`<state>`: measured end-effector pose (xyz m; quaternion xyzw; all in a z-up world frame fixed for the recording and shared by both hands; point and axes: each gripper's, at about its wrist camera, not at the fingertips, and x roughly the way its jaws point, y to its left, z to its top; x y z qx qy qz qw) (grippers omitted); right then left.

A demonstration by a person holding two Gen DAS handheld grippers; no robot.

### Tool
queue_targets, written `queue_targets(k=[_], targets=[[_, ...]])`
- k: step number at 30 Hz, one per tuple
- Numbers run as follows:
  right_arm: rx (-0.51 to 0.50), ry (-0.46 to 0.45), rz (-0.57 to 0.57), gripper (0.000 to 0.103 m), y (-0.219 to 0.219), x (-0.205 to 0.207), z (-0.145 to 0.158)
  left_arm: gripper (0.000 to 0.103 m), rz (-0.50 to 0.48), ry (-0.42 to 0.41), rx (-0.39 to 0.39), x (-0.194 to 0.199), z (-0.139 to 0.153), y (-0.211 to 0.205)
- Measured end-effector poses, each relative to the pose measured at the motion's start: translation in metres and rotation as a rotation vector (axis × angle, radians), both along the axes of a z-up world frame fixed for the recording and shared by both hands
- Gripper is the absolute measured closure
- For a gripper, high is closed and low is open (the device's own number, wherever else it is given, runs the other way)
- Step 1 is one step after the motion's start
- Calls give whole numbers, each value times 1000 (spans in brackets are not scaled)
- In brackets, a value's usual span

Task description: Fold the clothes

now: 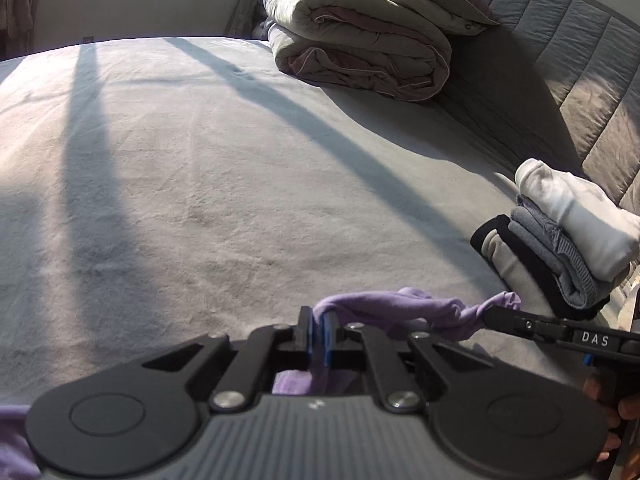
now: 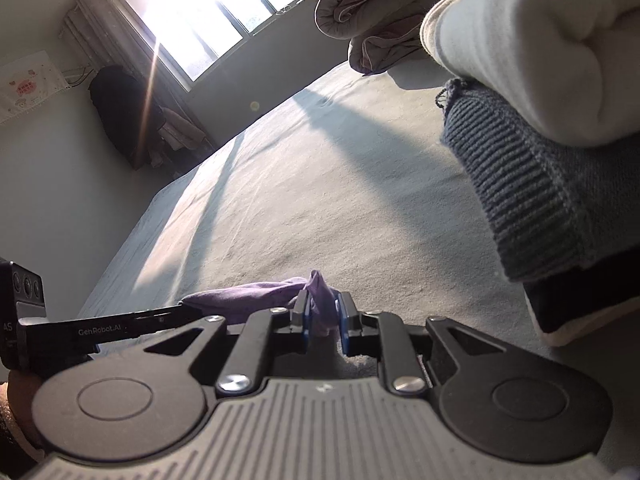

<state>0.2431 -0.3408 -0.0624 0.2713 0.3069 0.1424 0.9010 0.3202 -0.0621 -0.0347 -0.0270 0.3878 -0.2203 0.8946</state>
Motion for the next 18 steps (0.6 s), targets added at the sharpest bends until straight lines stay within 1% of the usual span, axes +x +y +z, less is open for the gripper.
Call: queue_targets(k=[2,4,6,7,8,10,12,13,14,16,18], targets=[[2,0,-5,82,-1,-1,0,97,51,-1,19,11,0,3],[-9,2,-15,82,-1,-1,0,95,84,-24,85,17,1,-2],[-10,10,-29,82,-4,-1,-2,85,85,-46,129,17,4,-8],[-6,16,-34,82,-5,-1,-3,76,69,-53,132,15,7,-11],[-2,21,-40,82,-7,0,-3,64,40,-60,128,12,10,-16],[13,26,-45,82,-12,0,-4,55,-26,-77,129,2,16,-27],[14,27,-45,82,-14,-2,-2,51,-108,-90,140,-8,18,-40],[13,26,-40,82,-14,-2,-1,47,-161,-101,153,-15,18,-48],[12,25,-35,82,-14,-2,0,46,-229,-125,184,-24,16,-59],[15,22,-25,82,-14,-3,1,46,-332,-178,269,-40,9,-80],[19,20,-24,82,-15,-3,1,46,-412,-236,348,-53,1,-96]])
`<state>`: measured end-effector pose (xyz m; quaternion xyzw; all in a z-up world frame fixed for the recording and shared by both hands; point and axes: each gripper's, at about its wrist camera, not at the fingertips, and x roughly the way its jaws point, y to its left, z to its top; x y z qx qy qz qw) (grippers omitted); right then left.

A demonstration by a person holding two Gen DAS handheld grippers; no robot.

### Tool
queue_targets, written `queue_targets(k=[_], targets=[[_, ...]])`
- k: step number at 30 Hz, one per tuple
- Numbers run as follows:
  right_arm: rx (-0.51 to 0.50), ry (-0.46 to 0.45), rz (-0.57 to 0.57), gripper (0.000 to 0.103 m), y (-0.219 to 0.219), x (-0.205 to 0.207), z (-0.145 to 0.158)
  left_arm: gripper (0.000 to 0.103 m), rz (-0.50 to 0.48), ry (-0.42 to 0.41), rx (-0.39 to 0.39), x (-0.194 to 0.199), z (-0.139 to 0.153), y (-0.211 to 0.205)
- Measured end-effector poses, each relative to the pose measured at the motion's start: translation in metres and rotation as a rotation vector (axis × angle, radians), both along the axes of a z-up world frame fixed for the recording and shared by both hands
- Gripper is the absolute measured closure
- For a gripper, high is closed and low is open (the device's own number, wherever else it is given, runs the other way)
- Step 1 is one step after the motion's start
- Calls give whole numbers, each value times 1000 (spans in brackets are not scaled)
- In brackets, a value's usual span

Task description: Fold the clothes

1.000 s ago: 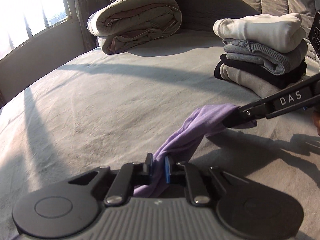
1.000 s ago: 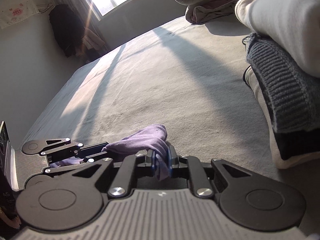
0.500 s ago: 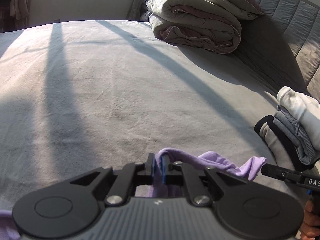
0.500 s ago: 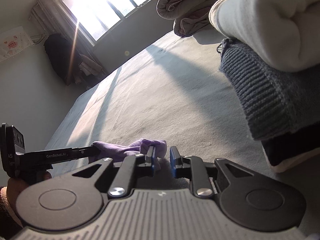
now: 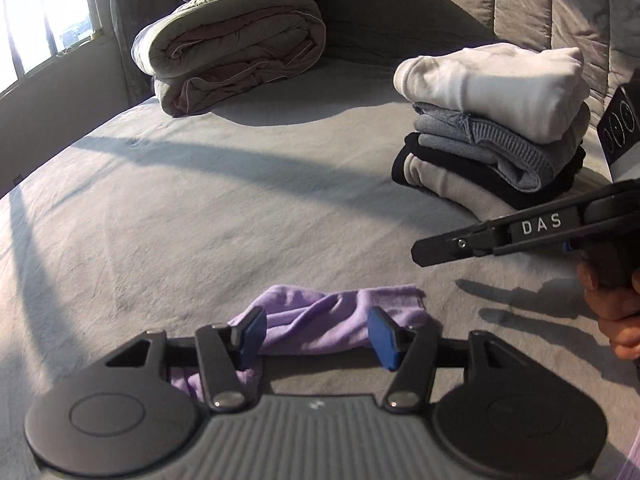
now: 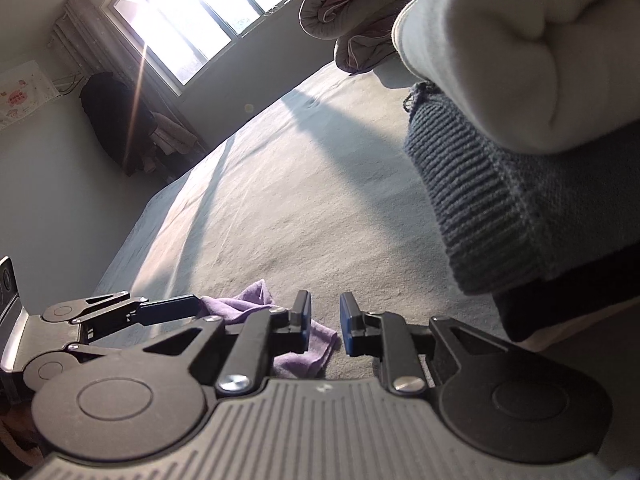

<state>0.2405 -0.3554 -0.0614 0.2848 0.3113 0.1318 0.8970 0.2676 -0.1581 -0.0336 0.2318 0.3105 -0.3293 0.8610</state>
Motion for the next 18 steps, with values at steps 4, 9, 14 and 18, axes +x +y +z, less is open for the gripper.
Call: queue_targets(k=[4,9,14,18], targets=[[7,-1,0,82,-1,0,0,54,-41,-26,64,-1,-14,-18],[9,-5,-9,82,-4,2,-1,103,57,5,8,18,-9,-14],[16,-10,-22,82,-6,0,-2,103,143,18,-195,26,33,7],[18,-35,14,82,-2,-1,2,103,146,27,-304,23,67,16]])
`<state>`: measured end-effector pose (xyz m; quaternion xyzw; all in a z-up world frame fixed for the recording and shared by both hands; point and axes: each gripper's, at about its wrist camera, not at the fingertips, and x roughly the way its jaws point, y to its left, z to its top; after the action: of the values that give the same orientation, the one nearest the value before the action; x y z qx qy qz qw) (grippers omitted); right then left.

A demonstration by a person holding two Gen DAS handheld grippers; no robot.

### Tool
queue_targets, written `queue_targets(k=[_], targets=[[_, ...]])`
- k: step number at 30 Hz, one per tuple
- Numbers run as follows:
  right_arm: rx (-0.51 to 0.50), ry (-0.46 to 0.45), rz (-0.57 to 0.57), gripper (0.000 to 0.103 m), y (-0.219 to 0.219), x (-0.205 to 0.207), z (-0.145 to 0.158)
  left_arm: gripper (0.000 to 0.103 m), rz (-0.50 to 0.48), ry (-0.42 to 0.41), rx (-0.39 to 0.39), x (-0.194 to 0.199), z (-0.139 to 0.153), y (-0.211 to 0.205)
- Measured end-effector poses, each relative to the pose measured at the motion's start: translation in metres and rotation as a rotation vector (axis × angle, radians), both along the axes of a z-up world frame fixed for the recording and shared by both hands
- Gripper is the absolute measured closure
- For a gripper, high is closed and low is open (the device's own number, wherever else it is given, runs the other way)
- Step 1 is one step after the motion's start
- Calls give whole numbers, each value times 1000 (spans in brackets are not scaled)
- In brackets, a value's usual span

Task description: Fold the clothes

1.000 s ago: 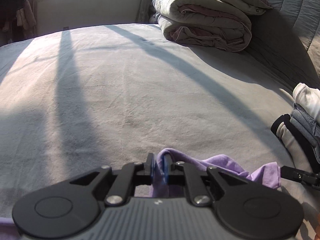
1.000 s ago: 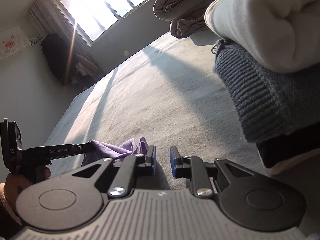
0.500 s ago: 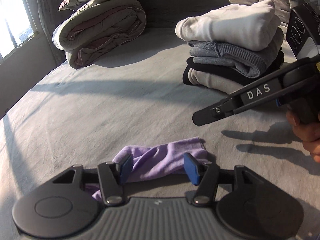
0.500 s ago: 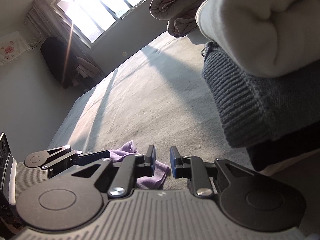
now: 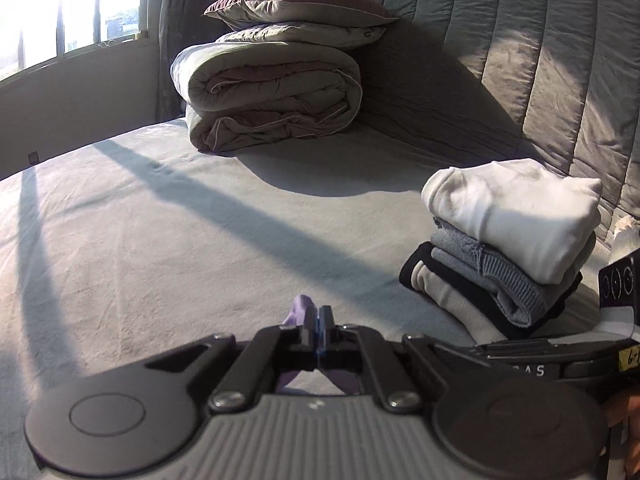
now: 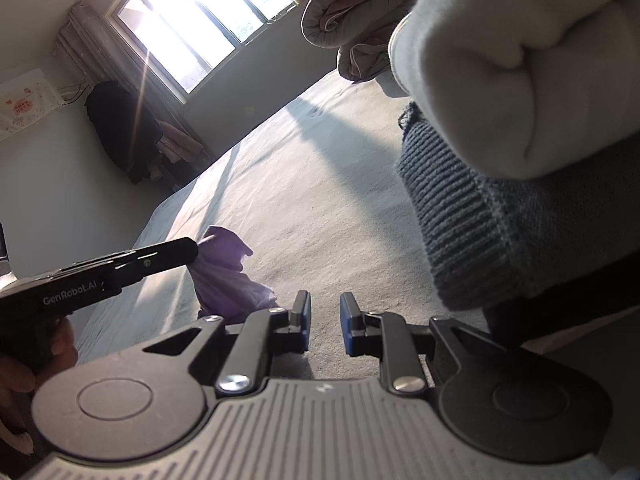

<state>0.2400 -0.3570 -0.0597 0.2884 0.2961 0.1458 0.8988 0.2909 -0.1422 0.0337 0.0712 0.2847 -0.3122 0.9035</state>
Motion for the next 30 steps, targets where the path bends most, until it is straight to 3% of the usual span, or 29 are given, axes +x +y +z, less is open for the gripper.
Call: queue_targets(k=[1,2,4,12,21,22,25,27,28,30], targets=[[1,-9,10,76,1,0,1,103,-3,-5,-21,-2,8,1],[1,-28,20,58,2,-2,3,103,-8,-13,-37,-5,16,1],[2,-70,42,41,5,-5,6,103,-18,-31,-66,-11,32,2],[-41,-297,213,41,30,-21,26,103,-87,-97,-97,-36,81,-15],[22,-430,126,41,10,-35,34,103,-134,-104,-59,-39,79,-42],[49,-447,126,42,6,-36,36,103,-135,-100,-56,-38,77,-43],[121,-485,119,60,-4,-37,41,103,-131,-84,-51,-34,73,-45],[142,-489,95,79,-9,-36,42,103,-129,-68,-48,-30,69,-46],[149,-479,81,97,-11,-35,42,103,-127,-63,-40,-29,66,-48],[146,-449,70,98,-13,-33,43,103,-122,-50,-20,-25,59,-51]])
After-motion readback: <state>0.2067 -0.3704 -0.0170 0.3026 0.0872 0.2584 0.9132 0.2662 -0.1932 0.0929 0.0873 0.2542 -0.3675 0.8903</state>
